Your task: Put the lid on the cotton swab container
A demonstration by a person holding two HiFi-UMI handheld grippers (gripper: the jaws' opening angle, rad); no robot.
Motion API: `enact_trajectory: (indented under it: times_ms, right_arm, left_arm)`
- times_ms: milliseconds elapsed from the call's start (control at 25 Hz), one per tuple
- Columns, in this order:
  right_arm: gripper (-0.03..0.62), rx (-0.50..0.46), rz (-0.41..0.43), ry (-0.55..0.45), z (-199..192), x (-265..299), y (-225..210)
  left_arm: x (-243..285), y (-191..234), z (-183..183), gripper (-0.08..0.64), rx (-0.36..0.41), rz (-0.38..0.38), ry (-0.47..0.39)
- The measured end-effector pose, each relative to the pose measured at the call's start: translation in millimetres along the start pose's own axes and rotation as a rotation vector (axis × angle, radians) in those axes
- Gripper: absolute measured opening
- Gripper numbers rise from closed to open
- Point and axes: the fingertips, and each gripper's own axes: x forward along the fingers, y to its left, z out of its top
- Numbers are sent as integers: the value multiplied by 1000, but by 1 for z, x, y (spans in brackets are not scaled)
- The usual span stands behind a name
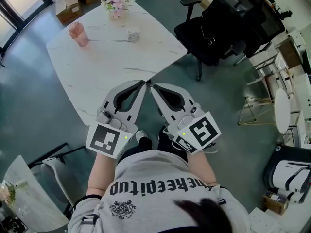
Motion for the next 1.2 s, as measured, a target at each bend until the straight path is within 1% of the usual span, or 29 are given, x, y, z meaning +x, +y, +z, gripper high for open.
enact_trajectory:
  times_ms: [200,440,640,960,1200]
  right_arm:
    - [11,-19,-1,16,-4,-2,-14]
    - [11,-23,16,27,-3,5,-42]
    - [11,1,62,24,1,19,-68]
    - [11,-24,146,35,10,45,-106]
    - [11,-24,189,45,11,60,-135]
  left_arm:
    - [19,0,-5,15,-3,-14,2]
    - [45,8,-8,15,-11,2,12]
    - [66,25,-9,15,-9,45,12]
    - [104,50,-8,15,-8,128,5]
    - [129,68,-9,15,-11,182,5]
